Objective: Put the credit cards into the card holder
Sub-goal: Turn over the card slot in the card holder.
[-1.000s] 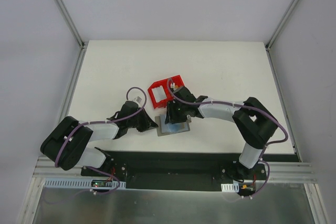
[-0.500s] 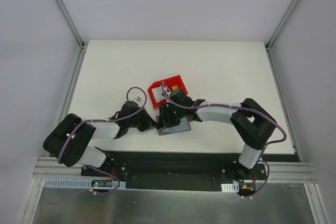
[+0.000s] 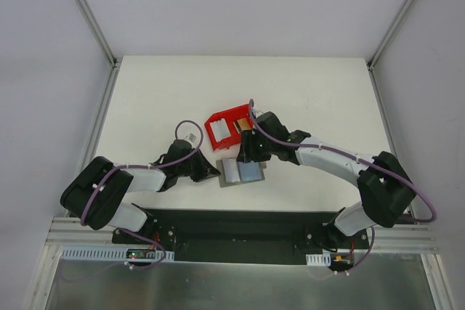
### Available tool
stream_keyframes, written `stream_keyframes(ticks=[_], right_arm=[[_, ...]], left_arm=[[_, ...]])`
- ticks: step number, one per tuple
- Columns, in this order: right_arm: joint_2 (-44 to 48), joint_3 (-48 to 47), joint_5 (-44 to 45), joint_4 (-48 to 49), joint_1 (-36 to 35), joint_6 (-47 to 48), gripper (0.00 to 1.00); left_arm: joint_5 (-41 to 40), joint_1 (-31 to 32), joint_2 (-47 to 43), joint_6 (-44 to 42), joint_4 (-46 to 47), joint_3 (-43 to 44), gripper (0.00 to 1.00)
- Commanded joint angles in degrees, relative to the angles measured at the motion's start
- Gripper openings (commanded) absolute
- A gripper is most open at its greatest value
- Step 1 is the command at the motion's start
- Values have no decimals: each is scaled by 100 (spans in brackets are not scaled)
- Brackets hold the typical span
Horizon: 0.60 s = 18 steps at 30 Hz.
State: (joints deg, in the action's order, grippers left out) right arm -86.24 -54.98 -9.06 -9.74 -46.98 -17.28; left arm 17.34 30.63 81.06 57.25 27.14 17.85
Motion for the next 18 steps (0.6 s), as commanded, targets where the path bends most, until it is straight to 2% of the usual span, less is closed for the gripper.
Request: stream_keyframes(ticks=[1,18], right_arm=[[-121,268,537,-555,93,-48,53],[-982,129,19,-423,-13,-162,52]], left_arm=[[-319,-40,226,-364,-850,-264,0],[-205,-40,112,-399,-806,-255,0]])
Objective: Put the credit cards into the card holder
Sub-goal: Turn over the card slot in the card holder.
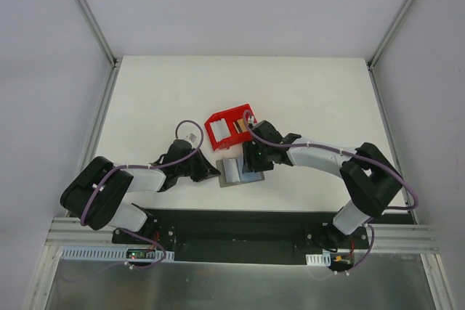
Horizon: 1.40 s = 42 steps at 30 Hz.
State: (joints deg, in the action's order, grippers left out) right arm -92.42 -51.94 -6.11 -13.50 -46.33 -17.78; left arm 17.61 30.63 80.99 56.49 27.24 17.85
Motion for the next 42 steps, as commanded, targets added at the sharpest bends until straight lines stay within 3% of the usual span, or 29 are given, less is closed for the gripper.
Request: stream_keyframes(ticks=[1,5,8,14,18,26,34,42], right_arm=[[-408,-193,-294,-39,-104,-138,52],[-584,-211,-610,198,-131,-278,51],[-383,-229,-339,268,-245,-288,49],[-434,-413,-1286,830,-298,-349,49],[-531,-650,-1428,893,-447,-410,49],[-443,-1107,-101,-126,-737,-200,39],[-751,-1055,-1163,637,-720,-182,44],[-1023,-1485,-1876,629,-650,-59,48]], left_arm=[[-231,-40,119,-331,-817,-264,0],[-231,-40,101,-323,-800,-264,0],[-240,-40,92,-323,-808,-273,0],[-231,-40,180,-314,-773,-247,0],[-222,-40,224,-288,-703,-255,0],[-249,-40,198,-261,-677,-291,0],[-240,-40,180,-270,-685,-308,0],[-302,-40,145,-261,-747,-352,0]])
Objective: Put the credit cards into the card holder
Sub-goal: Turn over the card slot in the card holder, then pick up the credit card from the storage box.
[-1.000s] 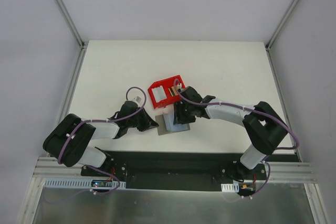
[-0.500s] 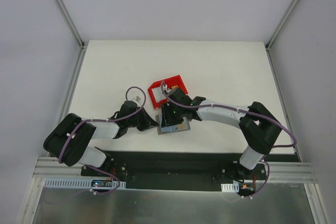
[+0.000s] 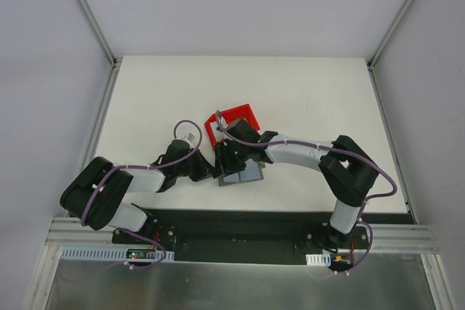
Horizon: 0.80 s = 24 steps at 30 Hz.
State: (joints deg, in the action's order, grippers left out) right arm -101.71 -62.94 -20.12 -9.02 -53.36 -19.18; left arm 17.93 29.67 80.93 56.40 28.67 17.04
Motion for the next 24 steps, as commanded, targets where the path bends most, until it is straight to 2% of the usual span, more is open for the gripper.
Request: stream_keyframes(ticks=[1,7,15,19,24], right_arm=[[-155,-429,-554,129,72,81,49],[238,-377,-519,49,300,221,49],[793,-658,-397,-433,1152,617,51],[627,-1149,-125,-759,1477,828,53],[-5,-1993,227,-1154,1618,1091,54]], left_arm=[[-343,56,134,-244,-898,-280,0],[-273,56,55,-375,-924,-254,0],[-159,56,73,-542,-854,-210,0],[-124,56,99,-534,-836,-183,0],[-97,56,38,-534,-827,-183,0]])
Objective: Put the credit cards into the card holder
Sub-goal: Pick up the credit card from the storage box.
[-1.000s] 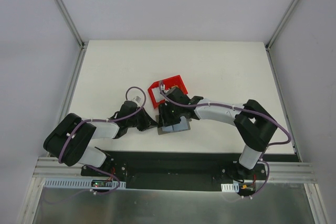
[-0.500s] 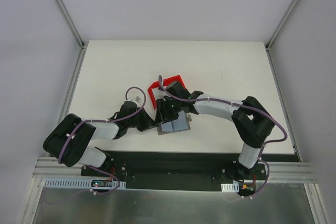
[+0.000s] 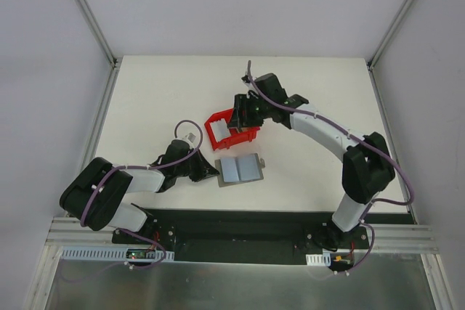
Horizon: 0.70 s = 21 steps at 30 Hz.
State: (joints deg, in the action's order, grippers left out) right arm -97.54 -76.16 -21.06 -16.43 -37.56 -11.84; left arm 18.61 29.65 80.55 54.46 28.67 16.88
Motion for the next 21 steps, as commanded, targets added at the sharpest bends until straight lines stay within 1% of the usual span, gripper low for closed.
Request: stream_keyframes(ticks=[1,3,5,6,8,15,21], right_arm=[[-572,-872,365,-527,47,392,54],[-862,-1294,453,-800,56,489,54],[-1039,-1445,489,-897,56,542,54],[-1109,-1472,497,-897,65,542,55],[-1223,-1533,480,-941,73,568,55],[-1549,-1674,366,-994,91,621,55],[-1996,-2043,181,-1082,91,647,60]], left_arm=[[-165,59,48,-348,-819,-177,0],[-121,59,4,-374,-819,-168,1],[-103,59,-40,-392,-827,-168,5],[-95,59,-57,-392,-819,-177,5],[-33,59,-101,-436,-766,-168,0],[-59,59,-277,-427,-863,-150,0],[-130,59,-444,-427,-994,-133,0]])
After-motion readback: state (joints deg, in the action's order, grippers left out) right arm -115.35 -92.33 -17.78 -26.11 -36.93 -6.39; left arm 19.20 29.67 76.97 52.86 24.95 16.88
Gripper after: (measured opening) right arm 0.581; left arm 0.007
